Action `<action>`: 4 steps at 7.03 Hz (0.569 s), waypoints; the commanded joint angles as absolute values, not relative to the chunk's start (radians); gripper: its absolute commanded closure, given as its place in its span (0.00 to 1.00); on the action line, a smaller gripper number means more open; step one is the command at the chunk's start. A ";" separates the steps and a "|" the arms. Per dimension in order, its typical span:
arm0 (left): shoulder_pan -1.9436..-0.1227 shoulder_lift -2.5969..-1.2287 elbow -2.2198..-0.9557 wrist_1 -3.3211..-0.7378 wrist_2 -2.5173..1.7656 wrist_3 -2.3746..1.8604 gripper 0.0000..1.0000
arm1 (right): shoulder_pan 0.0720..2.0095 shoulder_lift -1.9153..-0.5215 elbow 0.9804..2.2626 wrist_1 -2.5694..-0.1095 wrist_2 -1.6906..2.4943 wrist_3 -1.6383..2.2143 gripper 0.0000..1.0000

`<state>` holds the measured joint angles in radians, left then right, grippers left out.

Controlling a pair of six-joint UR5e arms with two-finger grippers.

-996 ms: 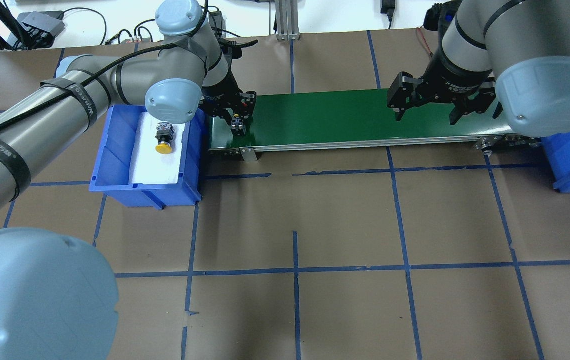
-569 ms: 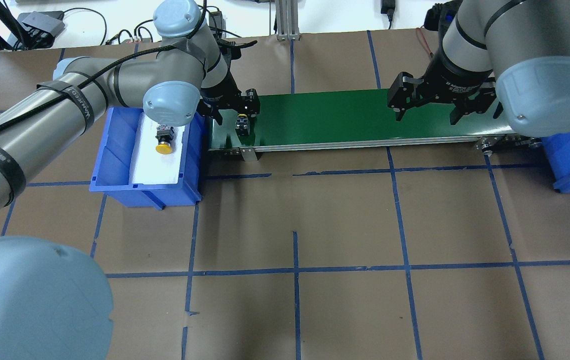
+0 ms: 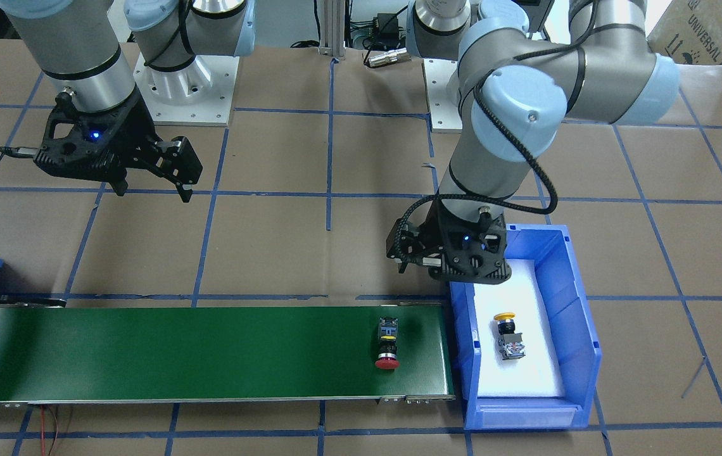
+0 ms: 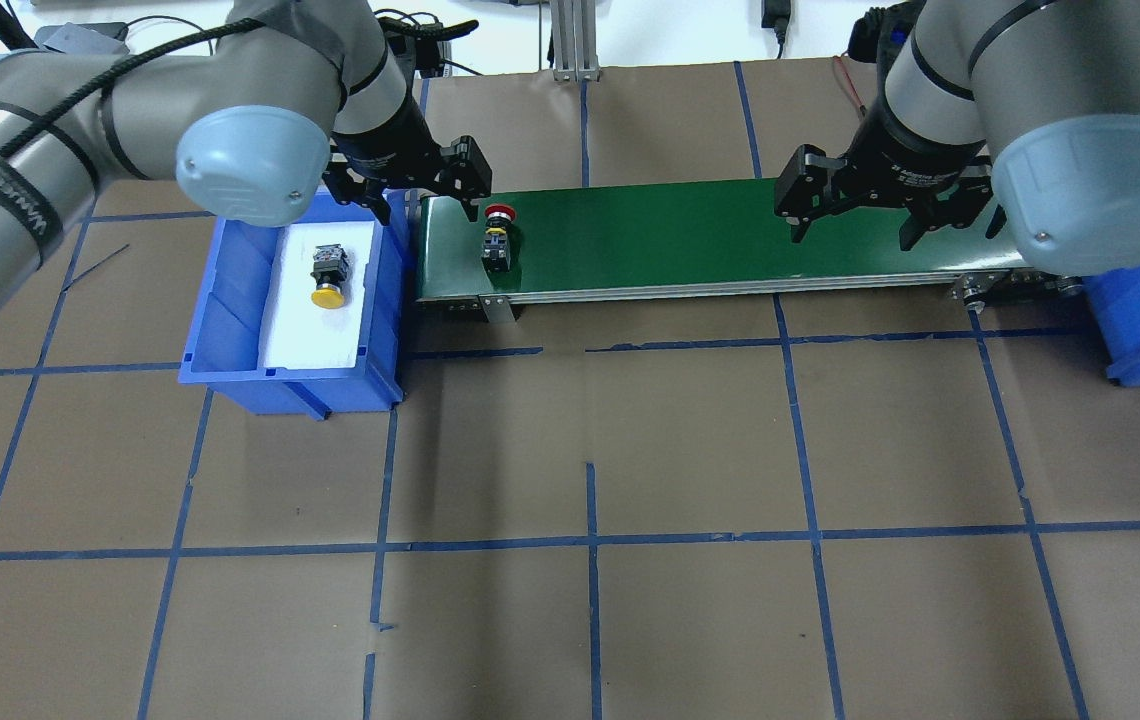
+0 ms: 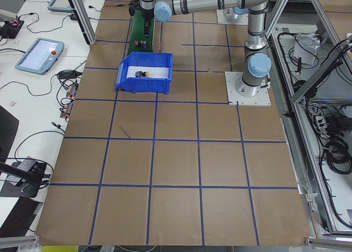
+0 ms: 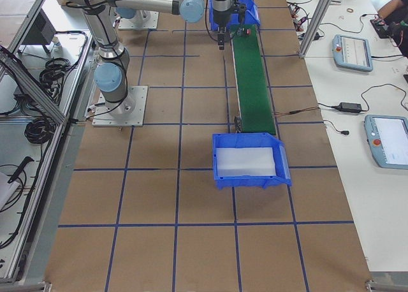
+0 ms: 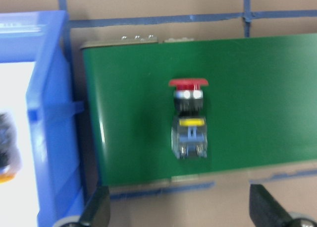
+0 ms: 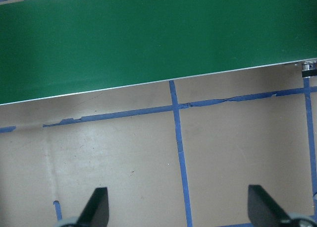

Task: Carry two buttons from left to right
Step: 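Open the left gripper to set the red button on the belt, then move the left gripper back over the blue bin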

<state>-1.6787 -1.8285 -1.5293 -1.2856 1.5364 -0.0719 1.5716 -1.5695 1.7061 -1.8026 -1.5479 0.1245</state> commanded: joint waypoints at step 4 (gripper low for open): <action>-1.548 -1.602 -1.520 -1.618 1.580 -0.057 0.00 | 1.571 -1.569 1.713 -1.801 -1.554 0.123 0.00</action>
